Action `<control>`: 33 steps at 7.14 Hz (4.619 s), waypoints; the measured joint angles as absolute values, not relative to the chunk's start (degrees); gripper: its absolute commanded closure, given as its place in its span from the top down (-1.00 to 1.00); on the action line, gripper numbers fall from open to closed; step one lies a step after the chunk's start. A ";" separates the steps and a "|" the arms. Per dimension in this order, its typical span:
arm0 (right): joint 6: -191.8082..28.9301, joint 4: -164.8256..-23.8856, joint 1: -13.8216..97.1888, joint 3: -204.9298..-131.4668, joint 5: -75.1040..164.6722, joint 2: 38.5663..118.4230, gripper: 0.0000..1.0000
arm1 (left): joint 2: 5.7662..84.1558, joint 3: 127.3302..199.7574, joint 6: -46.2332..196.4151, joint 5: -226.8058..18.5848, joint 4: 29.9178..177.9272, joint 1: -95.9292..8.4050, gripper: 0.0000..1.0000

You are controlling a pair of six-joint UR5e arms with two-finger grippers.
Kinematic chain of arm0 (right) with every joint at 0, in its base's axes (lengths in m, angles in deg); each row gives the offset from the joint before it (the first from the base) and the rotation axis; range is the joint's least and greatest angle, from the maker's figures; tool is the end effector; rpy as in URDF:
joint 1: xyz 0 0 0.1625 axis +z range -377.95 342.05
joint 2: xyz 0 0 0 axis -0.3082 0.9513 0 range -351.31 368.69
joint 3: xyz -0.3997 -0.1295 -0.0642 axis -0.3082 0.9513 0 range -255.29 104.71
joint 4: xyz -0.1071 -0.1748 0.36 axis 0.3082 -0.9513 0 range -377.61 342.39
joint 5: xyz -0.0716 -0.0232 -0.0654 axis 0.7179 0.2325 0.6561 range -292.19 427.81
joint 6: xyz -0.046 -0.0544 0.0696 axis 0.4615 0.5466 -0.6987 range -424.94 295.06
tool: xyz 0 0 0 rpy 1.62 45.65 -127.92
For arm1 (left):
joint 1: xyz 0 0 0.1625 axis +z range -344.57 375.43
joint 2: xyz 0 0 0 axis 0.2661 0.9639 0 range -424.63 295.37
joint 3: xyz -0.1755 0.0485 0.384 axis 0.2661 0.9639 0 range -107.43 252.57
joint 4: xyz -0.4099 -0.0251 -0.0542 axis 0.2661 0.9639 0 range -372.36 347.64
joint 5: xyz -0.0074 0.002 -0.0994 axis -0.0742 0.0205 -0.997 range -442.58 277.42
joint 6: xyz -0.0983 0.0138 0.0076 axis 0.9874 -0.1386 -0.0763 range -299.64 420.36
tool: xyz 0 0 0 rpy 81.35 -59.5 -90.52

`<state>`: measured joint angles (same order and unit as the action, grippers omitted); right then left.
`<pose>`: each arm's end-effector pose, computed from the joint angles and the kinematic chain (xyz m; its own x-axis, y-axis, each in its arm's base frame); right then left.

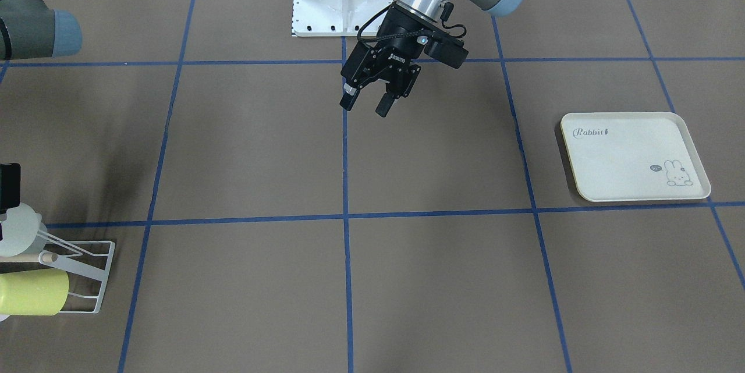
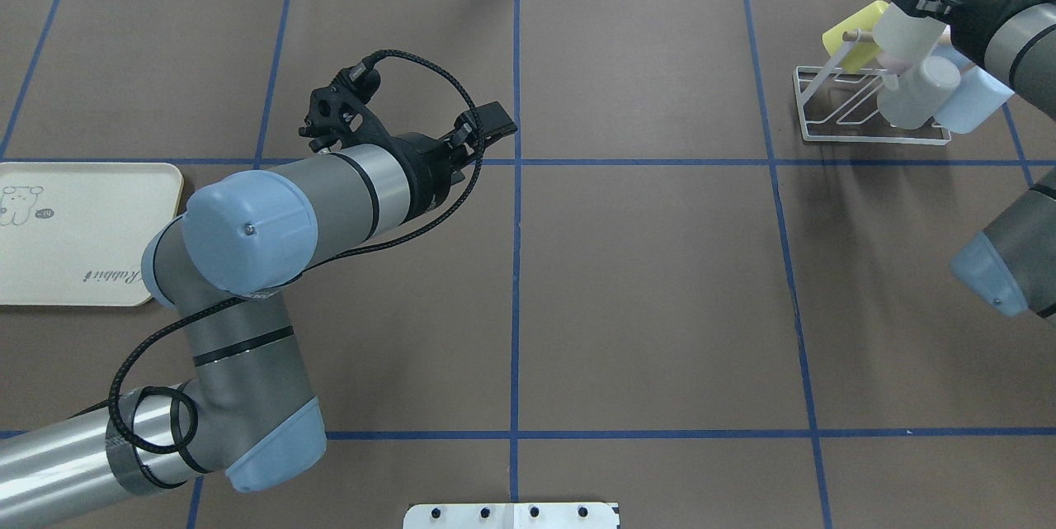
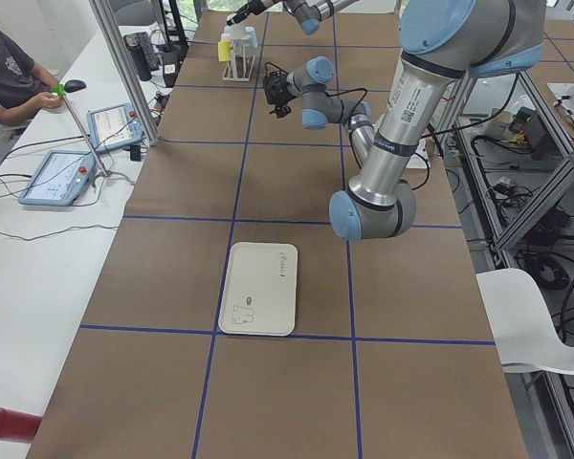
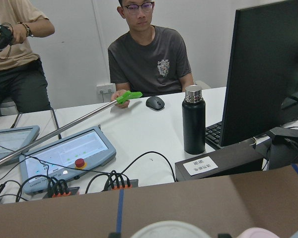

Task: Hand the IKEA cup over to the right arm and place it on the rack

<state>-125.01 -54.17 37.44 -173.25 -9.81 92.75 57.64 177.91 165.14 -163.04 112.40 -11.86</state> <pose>-0.1868 -0.5429 0.4365 0.6468 0.0793 0.7585 -0.6849 0.4977 0.5321 0.4662 -0.4091 0.1464 -0.0385 -0.2632 -0.9640 0.6085 0.7590 -0.2316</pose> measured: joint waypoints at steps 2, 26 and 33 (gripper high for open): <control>-124.65 -54.23 35.37 -173.41 -9.71 94.39 -1.00 | 57.21 178.08 165.08 -163.16 112.40 -11.90 1.00; -50.16 -118.68 71.67 -174.25 -66.25 97.24 1.00 | 28.14 183.50 72.91 -212.46 79.39 -59.86 1.00; -53.49 -118.86 72.14 -174.15 -64.79 100.92 1.00 | 17.65 173.60 52.88 -217.32 80.19 -74.87 1.00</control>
<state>-53.49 -118.86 72.14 -174.15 -64.79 100.92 17.65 173.60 52.88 -217.32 80.19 -74.87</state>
